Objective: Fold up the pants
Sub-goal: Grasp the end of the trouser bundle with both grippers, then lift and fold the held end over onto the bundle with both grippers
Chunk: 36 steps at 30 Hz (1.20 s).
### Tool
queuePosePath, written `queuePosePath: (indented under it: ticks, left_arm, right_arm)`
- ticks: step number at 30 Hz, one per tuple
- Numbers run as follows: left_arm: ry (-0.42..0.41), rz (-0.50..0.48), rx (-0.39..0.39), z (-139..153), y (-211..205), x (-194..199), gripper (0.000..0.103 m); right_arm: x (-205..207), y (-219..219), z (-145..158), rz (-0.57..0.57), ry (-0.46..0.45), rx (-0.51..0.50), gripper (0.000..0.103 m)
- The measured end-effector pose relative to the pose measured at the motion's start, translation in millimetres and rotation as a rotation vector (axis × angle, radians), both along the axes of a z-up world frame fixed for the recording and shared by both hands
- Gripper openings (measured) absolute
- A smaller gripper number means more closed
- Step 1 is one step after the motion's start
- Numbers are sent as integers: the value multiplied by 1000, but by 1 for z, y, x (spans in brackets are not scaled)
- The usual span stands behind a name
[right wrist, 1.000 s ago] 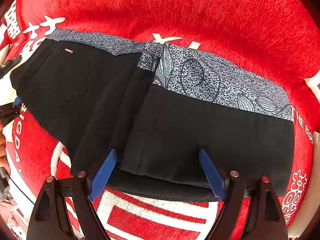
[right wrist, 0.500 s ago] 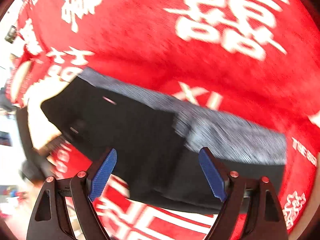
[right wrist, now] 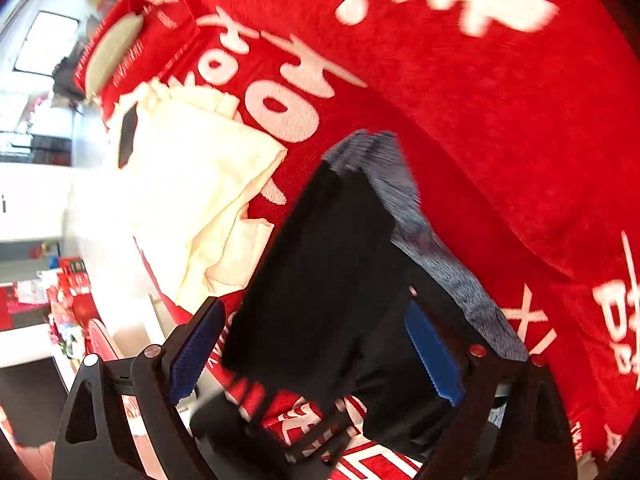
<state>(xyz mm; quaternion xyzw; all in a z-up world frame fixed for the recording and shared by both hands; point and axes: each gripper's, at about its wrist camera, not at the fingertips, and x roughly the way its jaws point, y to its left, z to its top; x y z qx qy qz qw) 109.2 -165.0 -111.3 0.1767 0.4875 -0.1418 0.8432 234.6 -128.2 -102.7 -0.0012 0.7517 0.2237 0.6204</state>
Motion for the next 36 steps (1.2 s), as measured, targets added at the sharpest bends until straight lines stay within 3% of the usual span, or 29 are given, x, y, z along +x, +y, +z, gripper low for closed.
queuePosePath:
  ticks: [4,8,10,11,12,18,30,36]
  left_arm:
    - [-32,-38,41,2,-11,-7,23]
    - [-39,-47,67,1,-18,-9,23]
    - [-35,-57,69,3,-20,-9,23]
    - [-27,-61,68,5,-20,-10,23]
    - [-21,-63,65,4,-22,-10,23]
    - [-68,-142,53,29,-44,-21,23]
    - [-126,-363,51,85,-129,-72,23]
    - [-118,-496,96,83,-183,-107,23]
  right_arm:
    - [3,20,-27,64,93,-58,93]
    - [-5,21,-42,157,105,-175,93]
    - [-8,7,-42,140,97,-183,72]
    - [-8,-2,-41,112,96,-172,40]
    - [-8,-15,-36,68,95,-146,28]
    - [-17,-77,0,-97,9,0,25]
    - [-94,-228,79,-438,-169,315,21]
    - [-144,-305,76,-594,-201,398,21]
